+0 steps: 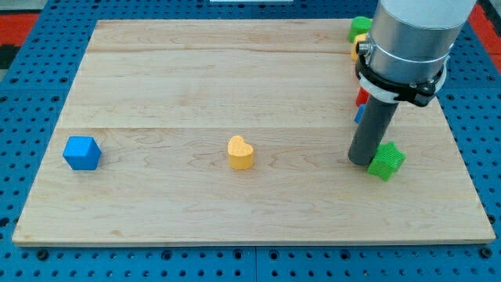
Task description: Slide the yellow heart to the bottom center
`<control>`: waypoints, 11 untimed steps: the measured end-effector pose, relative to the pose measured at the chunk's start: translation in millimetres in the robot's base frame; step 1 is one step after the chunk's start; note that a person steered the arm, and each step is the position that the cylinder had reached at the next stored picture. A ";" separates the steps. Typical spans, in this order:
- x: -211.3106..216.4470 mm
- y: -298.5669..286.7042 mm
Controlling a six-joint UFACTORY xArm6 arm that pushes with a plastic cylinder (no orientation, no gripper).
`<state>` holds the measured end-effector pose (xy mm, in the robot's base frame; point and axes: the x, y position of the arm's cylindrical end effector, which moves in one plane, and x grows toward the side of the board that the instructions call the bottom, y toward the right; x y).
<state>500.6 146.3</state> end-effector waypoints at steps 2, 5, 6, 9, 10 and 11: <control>8.9 -2.1; -48.7 -146.5; -55.7 -208.1; 17.6 -167.1; 28.6 -140.1; 39.5 -143.9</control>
